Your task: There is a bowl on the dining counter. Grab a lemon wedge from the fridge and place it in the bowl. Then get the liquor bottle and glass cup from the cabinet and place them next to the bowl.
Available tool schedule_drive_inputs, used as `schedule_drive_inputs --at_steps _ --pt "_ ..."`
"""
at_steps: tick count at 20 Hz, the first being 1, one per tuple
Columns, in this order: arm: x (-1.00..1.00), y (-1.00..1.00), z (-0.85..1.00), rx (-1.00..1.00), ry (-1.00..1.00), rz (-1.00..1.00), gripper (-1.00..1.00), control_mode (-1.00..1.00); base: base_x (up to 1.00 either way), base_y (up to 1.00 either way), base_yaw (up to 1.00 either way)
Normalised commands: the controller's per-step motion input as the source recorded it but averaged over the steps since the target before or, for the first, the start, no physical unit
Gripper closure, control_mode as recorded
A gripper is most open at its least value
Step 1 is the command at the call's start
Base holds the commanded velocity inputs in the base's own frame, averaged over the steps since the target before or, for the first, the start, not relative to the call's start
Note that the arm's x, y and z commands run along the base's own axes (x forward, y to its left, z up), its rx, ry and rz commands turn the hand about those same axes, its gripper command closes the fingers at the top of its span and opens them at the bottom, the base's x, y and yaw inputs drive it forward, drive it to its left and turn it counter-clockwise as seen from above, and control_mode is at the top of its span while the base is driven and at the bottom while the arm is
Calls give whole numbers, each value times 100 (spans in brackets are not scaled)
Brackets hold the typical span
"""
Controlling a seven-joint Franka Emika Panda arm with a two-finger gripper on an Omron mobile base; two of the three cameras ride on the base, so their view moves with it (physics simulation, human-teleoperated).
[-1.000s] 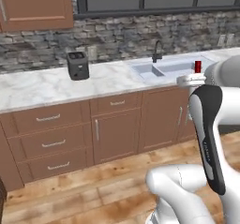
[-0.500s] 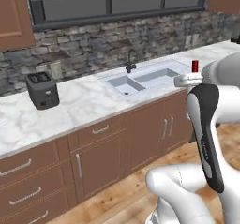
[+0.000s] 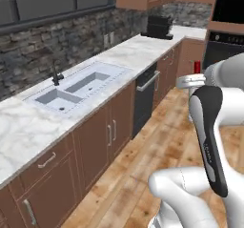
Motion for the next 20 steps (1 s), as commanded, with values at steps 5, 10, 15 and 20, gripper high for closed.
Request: schedule_drive_inputs --at_steps 5,10,15,20 --pt "0 0 0 0 0 0 100 100 21 -14 -72" --pt "0 0 0 0 0 0 100 100 53 0 -63" --pt "0 0 0 0 0 0 100 100 99 19 -42" --pt "0 0 0 0 0 0 100 100 100 15 -35"
